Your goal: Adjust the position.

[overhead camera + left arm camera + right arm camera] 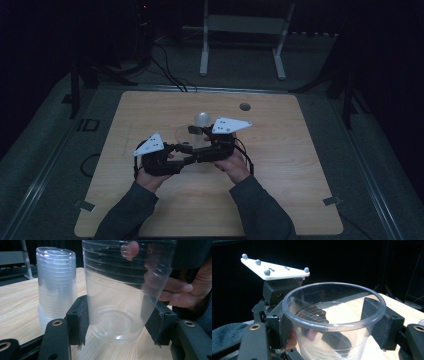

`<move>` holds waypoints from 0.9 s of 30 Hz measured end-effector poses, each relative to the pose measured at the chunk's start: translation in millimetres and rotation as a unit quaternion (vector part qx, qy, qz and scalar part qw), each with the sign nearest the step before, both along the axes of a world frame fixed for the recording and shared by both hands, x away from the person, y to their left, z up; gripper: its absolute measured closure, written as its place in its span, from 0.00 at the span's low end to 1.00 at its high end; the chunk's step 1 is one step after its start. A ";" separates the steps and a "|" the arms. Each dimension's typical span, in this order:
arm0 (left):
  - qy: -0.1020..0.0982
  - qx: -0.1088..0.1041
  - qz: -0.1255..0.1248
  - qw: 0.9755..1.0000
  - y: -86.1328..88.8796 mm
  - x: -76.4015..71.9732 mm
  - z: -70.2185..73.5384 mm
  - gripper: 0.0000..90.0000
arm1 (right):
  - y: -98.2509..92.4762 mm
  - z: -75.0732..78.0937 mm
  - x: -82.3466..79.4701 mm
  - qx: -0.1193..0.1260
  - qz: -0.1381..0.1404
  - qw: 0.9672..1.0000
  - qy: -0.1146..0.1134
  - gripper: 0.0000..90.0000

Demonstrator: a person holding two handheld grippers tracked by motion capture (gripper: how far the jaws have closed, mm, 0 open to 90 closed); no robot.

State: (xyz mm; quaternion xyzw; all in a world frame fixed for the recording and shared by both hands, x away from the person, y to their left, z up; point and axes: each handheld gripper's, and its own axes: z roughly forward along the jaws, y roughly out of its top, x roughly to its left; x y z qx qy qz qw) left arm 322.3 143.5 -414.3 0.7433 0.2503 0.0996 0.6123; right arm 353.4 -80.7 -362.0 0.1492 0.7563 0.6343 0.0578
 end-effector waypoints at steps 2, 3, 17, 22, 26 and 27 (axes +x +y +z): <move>0.001 0.001 0.000 1.000 0.0 0.0 0.1 0.42 | 0.0 0.0 -0.2 0.001 0.000 1.000 -0.001 0.31; 0.002 0.005 0.001 1.000 -0.5 0.3 -0.1 0.40 | 0.4 0.0 -0.7 -0.001 -0.003 1.000 -0.002 0.31; 0.001 0.012 0.023 1.000 4.3 1.4 -0.1 0.31 | -8.1 -1.1 0.7 0.002 -0.025 1.000 -0.008 0.31; -0.001 0.014 0.025 1.000 5.1 0.9 -0.1 0.31 | -11.4 -0.8 0.7 0.006 -0.030 0.999 -0.008 0.31; -0.001 0.017 0.028 0.999 5.8 1.2 -0.8 0.31 | -14.7 -0.2 -0.2 0.008 -0.037 0.999 -0.012 0.31; -0.001 0.017 0.028 0.999 5.8 1.2 -0.8 0.31 | -16.2 0.0 -0.5 0.010 -0.041 0.999 -0.011 0.31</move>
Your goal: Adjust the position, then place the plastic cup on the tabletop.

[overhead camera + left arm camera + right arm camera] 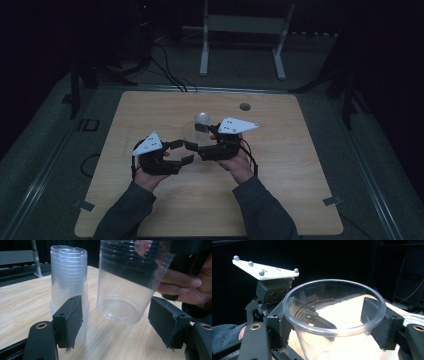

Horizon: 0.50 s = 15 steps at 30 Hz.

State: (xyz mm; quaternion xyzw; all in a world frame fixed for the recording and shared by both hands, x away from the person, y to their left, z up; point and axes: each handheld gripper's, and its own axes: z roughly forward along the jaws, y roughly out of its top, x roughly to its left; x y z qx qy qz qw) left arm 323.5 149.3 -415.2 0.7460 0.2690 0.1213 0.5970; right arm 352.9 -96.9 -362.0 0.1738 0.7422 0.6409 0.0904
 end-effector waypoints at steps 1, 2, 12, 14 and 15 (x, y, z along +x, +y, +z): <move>0.000 -0.001 0.004 1.000 1.3 0.5 0.1 0.31 | -3.5 0.4 -0.3 0.004 -0.006 1.000 0.000 0.31; 0.000 -0.002 0.005 1.000 1.8 0.5 0.4 0.31 | -4.4 0.5 -0.4 0.005 -0.006 1.000 0.000 0.31; -0.001 -0.004 0.015 1.000 6.9 0.8 0.3 0.31 | -19.9 1.7 -0.2 0.005 -0.029 1.000 -0.008 0.31; -0.001 -0.003 0.015 1.000 6.7 0.7 0.2 0.31 | -21.6 1.3 -0.9 0.003 -0.033 0.999 -0.010 0.31; -0.001 0.000 0.015 1.000 6.2 0.8 0.0 0.31 | -22.2 1.1 -1.3 0.001 -0.034 0.999 -0.011 0.31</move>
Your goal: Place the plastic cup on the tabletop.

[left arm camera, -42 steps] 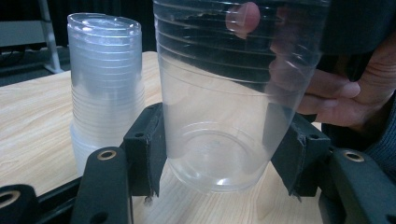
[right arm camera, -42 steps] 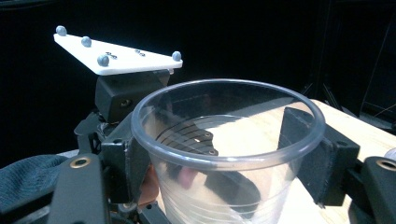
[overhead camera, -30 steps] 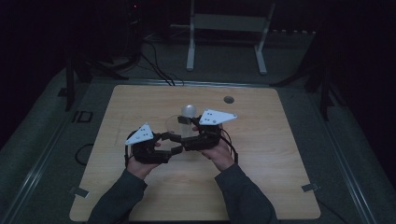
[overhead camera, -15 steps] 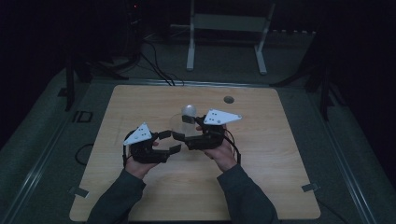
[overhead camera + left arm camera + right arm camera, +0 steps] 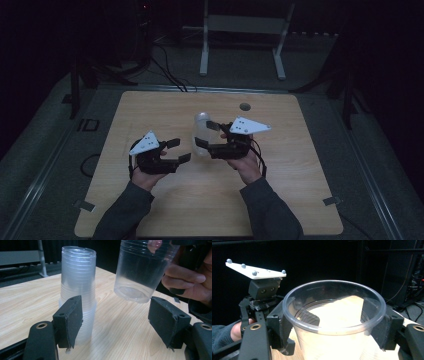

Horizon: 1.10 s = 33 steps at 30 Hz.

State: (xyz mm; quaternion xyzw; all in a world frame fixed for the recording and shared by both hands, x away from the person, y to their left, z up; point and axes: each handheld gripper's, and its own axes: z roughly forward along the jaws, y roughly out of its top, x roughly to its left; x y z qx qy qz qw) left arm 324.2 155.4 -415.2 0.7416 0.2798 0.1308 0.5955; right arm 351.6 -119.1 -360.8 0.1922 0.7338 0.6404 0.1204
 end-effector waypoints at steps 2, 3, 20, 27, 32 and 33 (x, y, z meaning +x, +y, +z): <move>0.001 0.000 0.000 1.000 -0.2 -0.1 -0.2 0.31 | -1.5 -0.4 -0.4 -0.001 -0.003 1.000 -0.002 0.31; 0.001 0.001 0.000 1.000 -0.3 -0.3 -0.1 0.31 | -2.2 -0.5 -0.6 -0.002 -0.004 1.000 -0.002 0.31; 0.004 0.001 0.000 1.000 -0.8 0.1 -1.0 0.31 | -17.7 -3.4 -1.1 -0.009 -0.022 1.000 -0.008 0.31; 0.007 0.002 0.002 1.000 -0.5 0.1 -0.5 0.31 | -23.7 -5.7 -0.7 -0.010 -0.034 0.999 -0.009 0.31; 0.006 0.002 0.003 1.000 0.5 0.2 0.0 0.31 | -26.5 -6.7 -1.4 -0.007 -0.038 0.999 -0.008 0.31; 0.006 0.002 0.003 1.000 0.5 0.2 0.0 0.31 | -26.5 -6.7 -1.4 -0.007 -0.038 0.999 -0.008 0.31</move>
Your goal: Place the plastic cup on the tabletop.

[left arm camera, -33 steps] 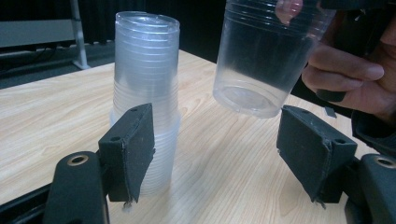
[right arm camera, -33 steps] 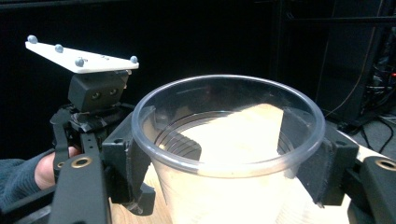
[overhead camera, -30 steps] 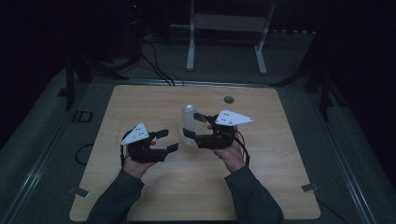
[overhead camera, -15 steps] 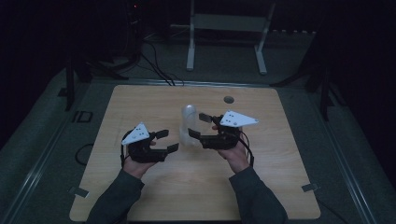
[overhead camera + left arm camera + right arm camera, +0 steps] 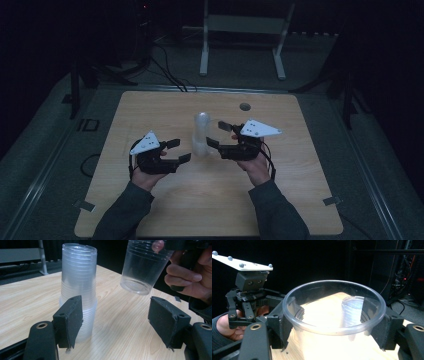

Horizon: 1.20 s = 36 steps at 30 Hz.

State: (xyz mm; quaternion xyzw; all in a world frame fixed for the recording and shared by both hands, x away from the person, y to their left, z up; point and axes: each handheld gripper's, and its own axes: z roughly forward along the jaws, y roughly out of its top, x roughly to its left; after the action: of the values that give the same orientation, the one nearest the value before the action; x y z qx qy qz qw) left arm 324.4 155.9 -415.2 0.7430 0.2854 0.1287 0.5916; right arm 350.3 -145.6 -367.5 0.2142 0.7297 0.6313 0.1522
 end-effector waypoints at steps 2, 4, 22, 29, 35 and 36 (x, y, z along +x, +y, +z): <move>0.000 0.000 0.000 1.000 0.5 0.1 0.2 0.31 | -3.0 -2.1 0.0 -0.001 -0.004 1.000 0.000 0.31; 0.001 0.000 0.000 1.000 0.5 0.0 0.3 0.31 | -4.6 -3.5 0.2 -0.001 -0.007 1.000 0.000 0.31; 0.002 -0.001 0.001 1.000 1.2 0.9 -1.0 0.31 | -21.9 -14.2 0.5 -0.006 -0.032 0.999 0.002 0.31; 0.004 0.000 0.002 1.000 2.0 1.0 -1.6 0.31 | -29.1 -19.8 2.0 -0.010 -0.042 0.999 0.005 0.31; 0.005 0.000 0.002 1.000 2.2 1.1 -1.7 0.31 | -34.0 -22.8 1.9 -0.012 -0.051 0.999 0.004 0.31; 0.004 0.001 0.002 1.000 2.0 1.3 -1.9 0.31 | -34.4 -23.4 1.9 -0.014 -0.052 0.999 0.002 0.31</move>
State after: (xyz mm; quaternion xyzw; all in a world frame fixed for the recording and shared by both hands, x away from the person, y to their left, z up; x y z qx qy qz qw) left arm 325.8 157.9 -417.1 0.7433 0.2892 0.1268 0.5897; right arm 352.2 -180.0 -390.9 0.2510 0.7264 0.6119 0.1867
